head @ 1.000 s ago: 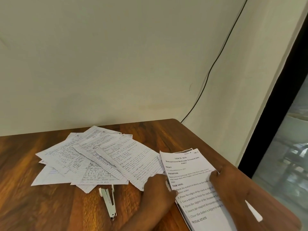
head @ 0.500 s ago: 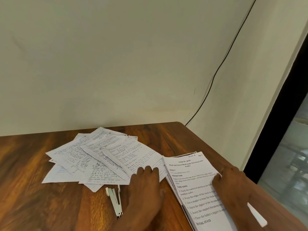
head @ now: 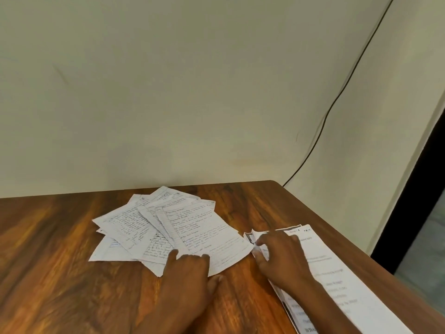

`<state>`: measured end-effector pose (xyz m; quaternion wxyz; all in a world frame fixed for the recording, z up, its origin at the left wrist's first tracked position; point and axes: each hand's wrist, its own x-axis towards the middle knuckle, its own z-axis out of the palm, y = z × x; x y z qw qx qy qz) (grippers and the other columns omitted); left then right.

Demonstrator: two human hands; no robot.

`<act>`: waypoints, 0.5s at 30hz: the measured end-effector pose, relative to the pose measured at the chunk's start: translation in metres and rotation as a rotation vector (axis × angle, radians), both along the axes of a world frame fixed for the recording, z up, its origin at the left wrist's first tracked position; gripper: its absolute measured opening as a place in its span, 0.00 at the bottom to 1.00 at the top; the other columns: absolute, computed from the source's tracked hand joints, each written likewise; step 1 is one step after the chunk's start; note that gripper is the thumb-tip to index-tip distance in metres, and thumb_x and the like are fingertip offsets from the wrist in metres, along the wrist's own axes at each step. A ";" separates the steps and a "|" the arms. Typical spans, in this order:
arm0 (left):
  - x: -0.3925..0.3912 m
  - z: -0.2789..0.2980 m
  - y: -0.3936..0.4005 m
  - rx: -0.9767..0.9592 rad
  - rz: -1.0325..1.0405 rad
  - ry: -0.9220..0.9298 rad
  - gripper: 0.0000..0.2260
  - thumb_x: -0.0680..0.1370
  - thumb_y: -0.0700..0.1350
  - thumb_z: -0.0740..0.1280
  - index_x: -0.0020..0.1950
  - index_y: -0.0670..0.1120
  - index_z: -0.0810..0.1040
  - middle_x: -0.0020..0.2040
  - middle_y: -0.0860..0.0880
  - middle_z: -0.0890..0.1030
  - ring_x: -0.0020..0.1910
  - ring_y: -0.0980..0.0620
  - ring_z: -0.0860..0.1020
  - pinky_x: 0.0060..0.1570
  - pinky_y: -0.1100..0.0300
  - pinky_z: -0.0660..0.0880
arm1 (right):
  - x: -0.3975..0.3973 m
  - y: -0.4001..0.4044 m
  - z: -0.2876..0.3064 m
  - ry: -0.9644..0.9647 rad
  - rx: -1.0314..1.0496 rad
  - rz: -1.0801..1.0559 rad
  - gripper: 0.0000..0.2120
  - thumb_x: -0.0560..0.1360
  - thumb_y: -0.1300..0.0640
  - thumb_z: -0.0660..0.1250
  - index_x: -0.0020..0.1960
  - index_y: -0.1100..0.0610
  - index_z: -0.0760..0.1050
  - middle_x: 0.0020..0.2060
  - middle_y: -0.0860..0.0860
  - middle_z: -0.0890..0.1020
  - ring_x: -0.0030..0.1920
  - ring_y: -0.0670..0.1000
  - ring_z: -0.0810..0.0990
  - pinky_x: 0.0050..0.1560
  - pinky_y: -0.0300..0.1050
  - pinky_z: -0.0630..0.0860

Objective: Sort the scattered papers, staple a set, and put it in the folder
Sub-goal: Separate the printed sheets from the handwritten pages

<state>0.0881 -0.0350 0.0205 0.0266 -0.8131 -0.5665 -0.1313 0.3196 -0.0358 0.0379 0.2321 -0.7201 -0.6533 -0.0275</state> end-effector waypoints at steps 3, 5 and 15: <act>-0.019 0.005 0.000 0.043 0.039 0.020 0.20 0.79 0.70 0.56 0.45 0.54 0.68 0.48 0.52 0.84 0.50 0.52 0.81 0.64 0.50 0.68 | -0.032 0.011 0.006 0.019 -0.095 0.134 0.19 0.76 0.37 0.69 0.64 0.43 0.78 0.66 0.41 0.80 0.64 0.47 0.78 0.73 0.47 0.70; -0.029 0.006 0.000 0.069 0.057 0.042 0.20 0.78 0.71 0.57 0.44 0.54 0.68 0.47 0.51 0.84 0.49 0.52 0.81 0.59 0.51 0.68 | -0.052 0.020 0.006 0.017 -0.144 0.183 0.23 0.78 0.35 0.67 0.69 0.44 0.75 0.70 0.42 0.77 0.68 0.48 0.76 0.76 0.50 0.67; -0.077 0.009 -0.001 -0.001 0.219 -0.184 0.45 0.63 0.82 0.59 0.75 0.60 0.67 0.70 0.59 0.76 0.66 0.55 0.75 0.64 0.56 0.73 | -0.107 0.045 -0.002 -0.208 -0.212 0.222 0.27 0.77 0.29 0.60 0.63 0.48 0.76 0.60 0.47 0.83 0.56 0.49 0.81 0.55 0.46 0.74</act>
